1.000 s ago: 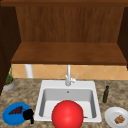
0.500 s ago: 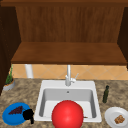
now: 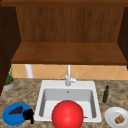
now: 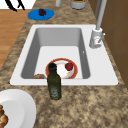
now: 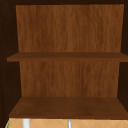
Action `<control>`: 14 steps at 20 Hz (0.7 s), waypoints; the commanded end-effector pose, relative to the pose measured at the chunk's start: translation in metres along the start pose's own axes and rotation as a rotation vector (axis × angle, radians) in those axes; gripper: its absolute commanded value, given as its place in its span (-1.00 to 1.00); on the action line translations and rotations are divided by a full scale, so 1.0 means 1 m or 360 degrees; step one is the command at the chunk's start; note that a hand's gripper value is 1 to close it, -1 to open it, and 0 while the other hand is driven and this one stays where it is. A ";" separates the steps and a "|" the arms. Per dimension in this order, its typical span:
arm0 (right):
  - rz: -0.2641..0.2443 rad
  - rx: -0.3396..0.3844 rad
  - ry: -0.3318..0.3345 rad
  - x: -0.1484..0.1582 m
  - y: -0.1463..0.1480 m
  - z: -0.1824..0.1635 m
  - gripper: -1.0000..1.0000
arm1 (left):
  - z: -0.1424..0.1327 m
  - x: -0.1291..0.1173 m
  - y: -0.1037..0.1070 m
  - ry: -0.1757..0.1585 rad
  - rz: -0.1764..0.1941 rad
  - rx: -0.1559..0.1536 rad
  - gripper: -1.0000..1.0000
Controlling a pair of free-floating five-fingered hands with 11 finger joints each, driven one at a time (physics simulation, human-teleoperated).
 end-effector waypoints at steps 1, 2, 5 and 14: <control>0.0196 -0.0009 0.0048 0.007 0.000 -0.007 -1.00 | 0.000 0.000 0.000 0.0000 0.0000 0.0000 0.00; 0.0218 0.0004 0.0053 0.011 0.001 -0.008 -1.00 | 0.000 0.000 0.000 0.0000 0.0000 0.0000 0.00; 0.0297 0.0044 0.0065 0.021 0.005 -0.007 -1.00 | 0.000 0.000 0.000 0.0000 0.0000 0.0000 0.00; 0.0480 0.0072 0.0071 0.054 0.044 0.020 -1.00 | 0.000 0.000 0.000 0.0000 0.0000 0.0000 0.00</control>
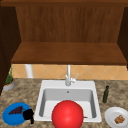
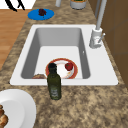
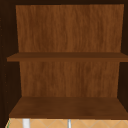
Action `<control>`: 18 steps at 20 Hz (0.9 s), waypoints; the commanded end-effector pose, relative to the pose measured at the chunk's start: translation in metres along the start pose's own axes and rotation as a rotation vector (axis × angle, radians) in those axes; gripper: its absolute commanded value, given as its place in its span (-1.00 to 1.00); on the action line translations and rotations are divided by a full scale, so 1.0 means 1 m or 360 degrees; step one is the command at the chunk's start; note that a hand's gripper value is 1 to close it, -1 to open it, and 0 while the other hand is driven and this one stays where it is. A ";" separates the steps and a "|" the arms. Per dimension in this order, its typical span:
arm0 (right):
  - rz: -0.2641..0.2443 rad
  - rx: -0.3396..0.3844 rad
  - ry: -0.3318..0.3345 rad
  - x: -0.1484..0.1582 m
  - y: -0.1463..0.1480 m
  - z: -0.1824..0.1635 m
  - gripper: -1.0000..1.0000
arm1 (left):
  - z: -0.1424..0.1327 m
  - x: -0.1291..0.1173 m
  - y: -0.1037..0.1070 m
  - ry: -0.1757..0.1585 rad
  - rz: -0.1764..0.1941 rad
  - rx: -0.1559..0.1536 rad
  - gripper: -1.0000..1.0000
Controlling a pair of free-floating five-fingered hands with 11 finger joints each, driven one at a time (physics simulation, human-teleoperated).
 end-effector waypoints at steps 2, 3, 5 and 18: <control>0.0218 0.0037 0.0011 0.022 0.017 0.020 -1.00 | 0.000 0.000 0.000 0.0000 0.0000 0.0000 0.00; 0.0239 0.0038 0.0012 0.027 0.020 0.023 -1.00 | 0.000 0.000 0.000 0.0000 0.0000 0.0000 0.00; 0.0282 0.0046 0.0020 0.037 0.026 0.022 -1.00 | 0.000 0.000 0.000 0.0000 0.0000 0.0000 0.00; 0.0334 0.0531 0.0116 0.083 0.048 -0.030 -1.00 | 0.000 0.000 0.000 0.0000 0.0000 0.0000 0.00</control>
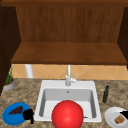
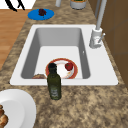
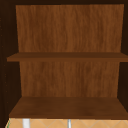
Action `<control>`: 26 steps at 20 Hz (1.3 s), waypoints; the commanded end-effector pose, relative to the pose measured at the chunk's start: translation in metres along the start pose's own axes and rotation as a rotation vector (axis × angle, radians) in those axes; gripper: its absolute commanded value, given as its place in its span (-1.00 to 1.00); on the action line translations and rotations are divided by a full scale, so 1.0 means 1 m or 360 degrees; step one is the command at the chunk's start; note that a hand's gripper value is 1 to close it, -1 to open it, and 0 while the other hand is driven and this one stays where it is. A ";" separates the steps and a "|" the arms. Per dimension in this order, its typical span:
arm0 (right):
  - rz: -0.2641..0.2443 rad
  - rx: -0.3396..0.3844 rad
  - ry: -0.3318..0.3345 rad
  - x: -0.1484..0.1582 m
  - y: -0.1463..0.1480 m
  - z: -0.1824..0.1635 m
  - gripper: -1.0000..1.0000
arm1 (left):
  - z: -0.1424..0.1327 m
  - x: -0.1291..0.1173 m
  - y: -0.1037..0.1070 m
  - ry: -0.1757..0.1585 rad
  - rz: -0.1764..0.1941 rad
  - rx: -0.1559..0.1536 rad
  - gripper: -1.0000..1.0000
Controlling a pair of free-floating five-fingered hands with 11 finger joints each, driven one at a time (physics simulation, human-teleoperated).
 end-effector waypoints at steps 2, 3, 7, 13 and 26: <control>0.0084 0.0142 0.0033 0.006 -0.008 -0.027 -1.00 | 0.000 0.000 0.000 0.0000 0.0000 0.0000 0.00; 0.0055 0.0153 0.0034 0.007 -0.013 -0.033 -1.00 | 0.000 0.000 0.000 0.0000 0.0000 0.0000 0.00; 0.0047 0.0193 0.0060 0.018 -0.018 -0.045 -1.00 | 0.000 0.000 0.000 0.0000 0.0000 0.0000 0.00; 0.0009 0.0159 0.0061 0.020 -0.014 -0.061 -1.00 | 0.000 0.000 0.000 0.0000 0.0000 0.0000 0.00; 0.0055 0.0051 0.0095 0.023 0.036 -0.155 -1.00 | 0.000 0.000 0.000 0.0000 0.0000 0.0000 0.00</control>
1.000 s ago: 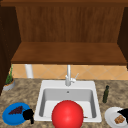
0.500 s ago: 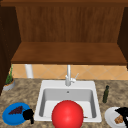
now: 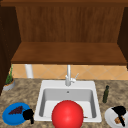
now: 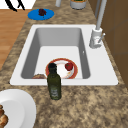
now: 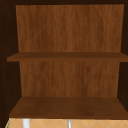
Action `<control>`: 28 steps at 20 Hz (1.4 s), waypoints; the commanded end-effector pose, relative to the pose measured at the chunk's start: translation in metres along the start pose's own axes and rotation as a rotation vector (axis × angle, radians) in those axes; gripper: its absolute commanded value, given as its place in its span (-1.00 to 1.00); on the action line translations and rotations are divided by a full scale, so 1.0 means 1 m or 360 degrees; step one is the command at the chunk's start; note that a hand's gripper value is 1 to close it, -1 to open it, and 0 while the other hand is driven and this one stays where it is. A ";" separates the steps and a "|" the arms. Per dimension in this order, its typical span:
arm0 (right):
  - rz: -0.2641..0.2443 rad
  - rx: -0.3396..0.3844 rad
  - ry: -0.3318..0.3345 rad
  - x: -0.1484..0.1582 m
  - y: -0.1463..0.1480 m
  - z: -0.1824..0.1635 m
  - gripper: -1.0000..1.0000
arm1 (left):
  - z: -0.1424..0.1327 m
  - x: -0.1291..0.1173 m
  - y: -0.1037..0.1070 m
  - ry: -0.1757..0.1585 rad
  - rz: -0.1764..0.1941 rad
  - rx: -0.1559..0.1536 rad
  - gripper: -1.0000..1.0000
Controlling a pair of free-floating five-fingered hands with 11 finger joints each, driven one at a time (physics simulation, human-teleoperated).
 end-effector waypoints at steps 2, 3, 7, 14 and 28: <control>0.0005 -0.0079 0.0006 -0.007 0.027 -0.034 -1.00 | 0.000 0.000 0.000 0.0000 0.0000 0.0000 0.00; -0.0004 -0.0087 -0.0004 -0.008 0.034 -0.039 -1.00 | 0.000 0.000 0.000 0.0000 0.0000 0.0000 0.00; -0.0039 -0.0105 -0.0043 -0.014 0.050 -0.052 -1.00 | 0.000 0.000 0.000 0.0000 0.0000 0.0000 0.00; -0.0062 -0.0001 -0.0058 -0.033 0.045 -0.100 -1.00 | 0.000 0.000 0.000 0.0000 0.0000 0.0000 0.00; -0.0026 -0.0066 -0.0007 -0.045 0.096 -0.142 -1.00 | 0.000 0.000 0.000 0.0000 0.0000 0.0000 0.00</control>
